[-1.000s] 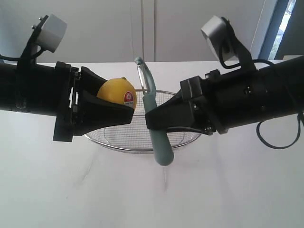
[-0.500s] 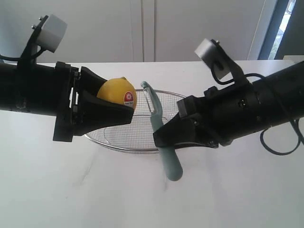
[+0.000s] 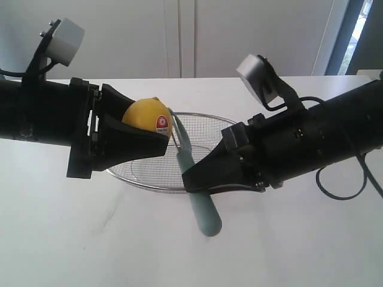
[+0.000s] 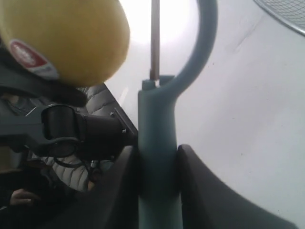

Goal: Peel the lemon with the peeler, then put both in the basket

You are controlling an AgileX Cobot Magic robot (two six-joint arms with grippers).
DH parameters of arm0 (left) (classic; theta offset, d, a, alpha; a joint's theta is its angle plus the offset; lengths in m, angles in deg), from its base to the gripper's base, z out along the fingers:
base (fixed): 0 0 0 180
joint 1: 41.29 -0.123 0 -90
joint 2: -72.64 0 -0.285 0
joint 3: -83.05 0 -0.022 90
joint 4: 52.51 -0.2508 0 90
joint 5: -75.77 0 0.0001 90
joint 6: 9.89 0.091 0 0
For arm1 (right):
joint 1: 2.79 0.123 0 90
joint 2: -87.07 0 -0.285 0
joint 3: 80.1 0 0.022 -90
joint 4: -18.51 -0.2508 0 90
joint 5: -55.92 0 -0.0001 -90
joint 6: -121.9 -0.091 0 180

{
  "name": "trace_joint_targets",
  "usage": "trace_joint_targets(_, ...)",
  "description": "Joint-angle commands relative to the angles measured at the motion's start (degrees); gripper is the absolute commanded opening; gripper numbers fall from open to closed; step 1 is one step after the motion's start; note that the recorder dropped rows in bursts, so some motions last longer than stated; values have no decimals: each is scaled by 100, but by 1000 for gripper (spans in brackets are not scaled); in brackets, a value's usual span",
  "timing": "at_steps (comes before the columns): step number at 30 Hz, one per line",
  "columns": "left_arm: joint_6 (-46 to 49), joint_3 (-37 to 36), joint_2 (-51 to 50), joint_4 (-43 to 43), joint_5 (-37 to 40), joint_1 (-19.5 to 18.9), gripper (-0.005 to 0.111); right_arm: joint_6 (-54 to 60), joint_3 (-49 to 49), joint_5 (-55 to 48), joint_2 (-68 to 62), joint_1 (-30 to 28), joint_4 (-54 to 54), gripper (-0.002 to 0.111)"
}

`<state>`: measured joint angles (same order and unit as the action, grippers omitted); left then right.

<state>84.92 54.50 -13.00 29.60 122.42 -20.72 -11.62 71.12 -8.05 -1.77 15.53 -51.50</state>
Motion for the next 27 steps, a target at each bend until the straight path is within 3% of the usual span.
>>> trace_joint_targets(1,14,3,22,126,119,14,0,232,13,-292,27,-12,-235,0)
trace_joint_targets(27,-4,3,22,126,158,14,0,-92,16,489,790,-12,3,0)
